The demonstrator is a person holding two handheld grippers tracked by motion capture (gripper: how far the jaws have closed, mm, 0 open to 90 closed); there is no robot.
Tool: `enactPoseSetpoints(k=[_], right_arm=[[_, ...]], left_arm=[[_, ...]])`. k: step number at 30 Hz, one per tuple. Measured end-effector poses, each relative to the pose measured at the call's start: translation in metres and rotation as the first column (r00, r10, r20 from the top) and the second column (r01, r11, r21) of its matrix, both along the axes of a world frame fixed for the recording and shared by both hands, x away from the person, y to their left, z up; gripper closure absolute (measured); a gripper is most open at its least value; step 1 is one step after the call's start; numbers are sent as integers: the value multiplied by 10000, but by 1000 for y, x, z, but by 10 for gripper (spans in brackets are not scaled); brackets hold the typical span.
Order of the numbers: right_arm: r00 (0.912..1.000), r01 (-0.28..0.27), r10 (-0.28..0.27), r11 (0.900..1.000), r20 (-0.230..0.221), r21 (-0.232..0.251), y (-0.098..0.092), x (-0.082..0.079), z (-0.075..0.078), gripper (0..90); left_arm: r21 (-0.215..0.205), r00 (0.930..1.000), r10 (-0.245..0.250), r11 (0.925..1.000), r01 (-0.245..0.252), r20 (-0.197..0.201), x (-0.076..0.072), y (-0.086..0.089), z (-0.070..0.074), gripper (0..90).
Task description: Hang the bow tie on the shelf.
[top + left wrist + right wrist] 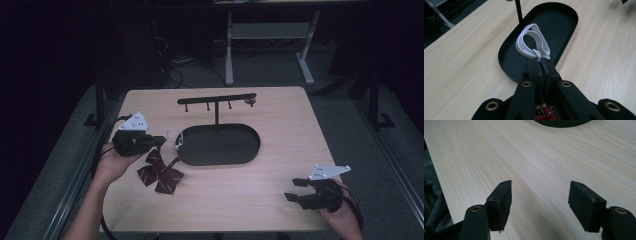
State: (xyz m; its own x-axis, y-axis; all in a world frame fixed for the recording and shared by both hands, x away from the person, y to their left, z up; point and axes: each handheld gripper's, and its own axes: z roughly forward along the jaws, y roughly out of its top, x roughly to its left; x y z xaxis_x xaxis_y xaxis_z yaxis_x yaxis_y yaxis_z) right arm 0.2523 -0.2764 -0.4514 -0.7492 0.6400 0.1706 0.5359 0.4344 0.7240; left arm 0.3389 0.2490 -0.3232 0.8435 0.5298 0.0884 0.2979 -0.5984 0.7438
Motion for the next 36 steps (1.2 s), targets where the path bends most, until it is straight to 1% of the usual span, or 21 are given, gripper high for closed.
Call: enactPoseSetpoints(k=[1, 8, 11, 15, 16, 19, 21, 26, 29, 35, 36], right_arm=[[10000, -11, 11, 10000, 5, -14, 0, 0, 0, 348], [10000, -53, 53, 10000, 73, -31, 0, 0, 0, 348], [10000, -31, 32, 10000, 28, -13, 0, 0, 0, 348], [10000, -38, 38, 10000, 32, -12, 0, 0, 0, 348], [10000, -35, 35, 10000, 18, -9, 0, 0, 0, 348], [10000, -50, 50, 10000, 45, -14, -1, 0, 0, 348], [10000, -26, 26, 10000, 37, 10, -1, 0, 0, 348], [10000, -32, 33, 10000, 41, -18, -2, 0, 0, 348], [9999, -72, 72, 10000, 75, 6, -2, 1, 0, 348], [10000, -64, 64, 10000, 34, 17, -2, 1, -1, 349], [10000, -60, 60, 10000, 18, 10, -2, 1, -1, 348]], left_arm=[[51, 10000, -20, 10000, 21, -16, 1, -1, 1, 885], [10, 9999, -81, 10000, 81, 85, 4, -7, 8, 885], [14, 9999, -80, 10000, 80, 95, 6, -9, 9, 885], [-105, 9999, -46, 9999, 48, 135, 9, -12, 14, 885], [-37, 9999, -83, 10000, 83, 140, 10, -13, 16, 885], [-42, 9999, -80, 10000, 81, 122, 13, -15, 18, 885], [27, 9999, -80, 10000, 79, 122, 16, -17, 21, 885], [-53, 9998, -76, 10000, 76, 168, 19, -19, 24, 885], [33, 9998, -79, 10000, 78, 190, 22, -21, 27, 885], [95, 9997, -79, 9999, 76, 232, 26, -24, 31, 885], [53, 9997, -75, 10000, 74, 250, 27, -25, 33, 885]])
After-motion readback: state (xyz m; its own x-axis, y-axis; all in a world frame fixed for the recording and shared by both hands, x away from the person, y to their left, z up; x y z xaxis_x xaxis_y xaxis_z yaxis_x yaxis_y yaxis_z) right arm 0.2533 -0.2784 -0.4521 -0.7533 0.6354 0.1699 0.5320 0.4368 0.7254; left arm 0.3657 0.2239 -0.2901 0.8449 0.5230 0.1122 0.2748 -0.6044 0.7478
